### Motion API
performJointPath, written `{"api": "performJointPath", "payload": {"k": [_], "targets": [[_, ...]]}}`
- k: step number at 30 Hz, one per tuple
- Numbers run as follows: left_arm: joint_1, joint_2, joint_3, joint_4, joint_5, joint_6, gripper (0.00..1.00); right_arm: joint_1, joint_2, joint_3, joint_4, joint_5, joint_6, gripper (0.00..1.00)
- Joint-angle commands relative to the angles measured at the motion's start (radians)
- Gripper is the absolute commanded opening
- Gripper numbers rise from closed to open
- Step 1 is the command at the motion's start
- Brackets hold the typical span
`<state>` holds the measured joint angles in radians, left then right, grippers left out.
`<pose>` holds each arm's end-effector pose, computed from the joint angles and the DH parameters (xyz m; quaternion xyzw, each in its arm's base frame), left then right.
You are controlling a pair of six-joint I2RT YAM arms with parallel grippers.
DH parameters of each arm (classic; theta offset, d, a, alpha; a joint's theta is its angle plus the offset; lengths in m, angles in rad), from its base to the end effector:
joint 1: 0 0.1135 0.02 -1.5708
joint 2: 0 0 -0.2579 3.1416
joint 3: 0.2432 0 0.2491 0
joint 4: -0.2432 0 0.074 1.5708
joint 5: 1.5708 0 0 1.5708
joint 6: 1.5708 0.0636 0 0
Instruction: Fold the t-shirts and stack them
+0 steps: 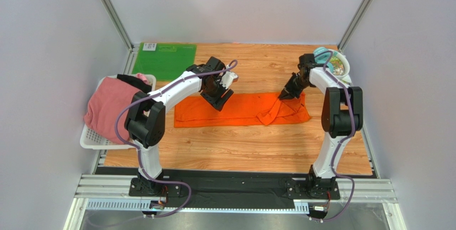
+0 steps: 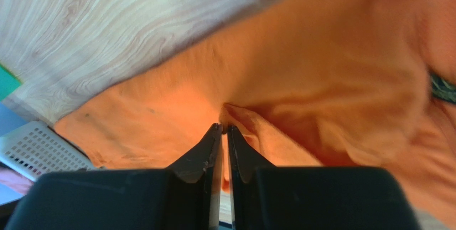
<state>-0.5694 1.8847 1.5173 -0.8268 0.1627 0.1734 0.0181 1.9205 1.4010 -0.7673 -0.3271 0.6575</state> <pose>0.3289 -0.2228 0.2008 0.3695 0.9068 -0.1150 0.1672 0.3852 0.0274 0.1590 0.2851 0.9345 0.1983 0.0783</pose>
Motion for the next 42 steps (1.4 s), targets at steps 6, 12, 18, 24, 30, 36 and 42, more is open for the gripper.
{"api": "performJointPath", "payload": {"k": [6, 12, 18, 24, 30, 36, 42], "targets": [[-0.001, -0.055, -0.009, 0.003, 0.020, 0.025, 0.70, 0.036, 0.014, 0.121, -0.059, 0.040, -0.047, 0.57], [-0.001, -0.059, -0.032, 0.017, 0.020, 0.025, 0.70, 0.054, -0.198, 0.032, -0.075, 0.138, -0.071, 0.60], [-0.001, -0.059, -0.040, 0.018, 0.021, 0.024, 0.70, 0.154, -0.368, -0.166, -0.043, 0.106, -0.049, 0.59], [0.023, -0.049, -0.040, 0.037, 0.017, 0.020, 0.70, 0.229, -0.373, -0.332, 0.052, 0.053, -0.003, 0.56], [0.161, 0.050, 0.011, 0.011, 0.046, 0.006, 0.69, 0.289, -0.310, -0.347, 0.091, 0.056, 0.008, 0.52], [0.235, 0.083, -0.022, 0.008, 0.044, 0.020, 0.69, 0.292, -0.298, -0.356, 0.108, 0.059, 0.011, 0.47], [0.250, 0.082, -0.042, 0.006, 0.070, 0.008, 0.69, 0.293, -0.290, -0.395, 0.135, 0.056, 0.025, 0.43]]}}
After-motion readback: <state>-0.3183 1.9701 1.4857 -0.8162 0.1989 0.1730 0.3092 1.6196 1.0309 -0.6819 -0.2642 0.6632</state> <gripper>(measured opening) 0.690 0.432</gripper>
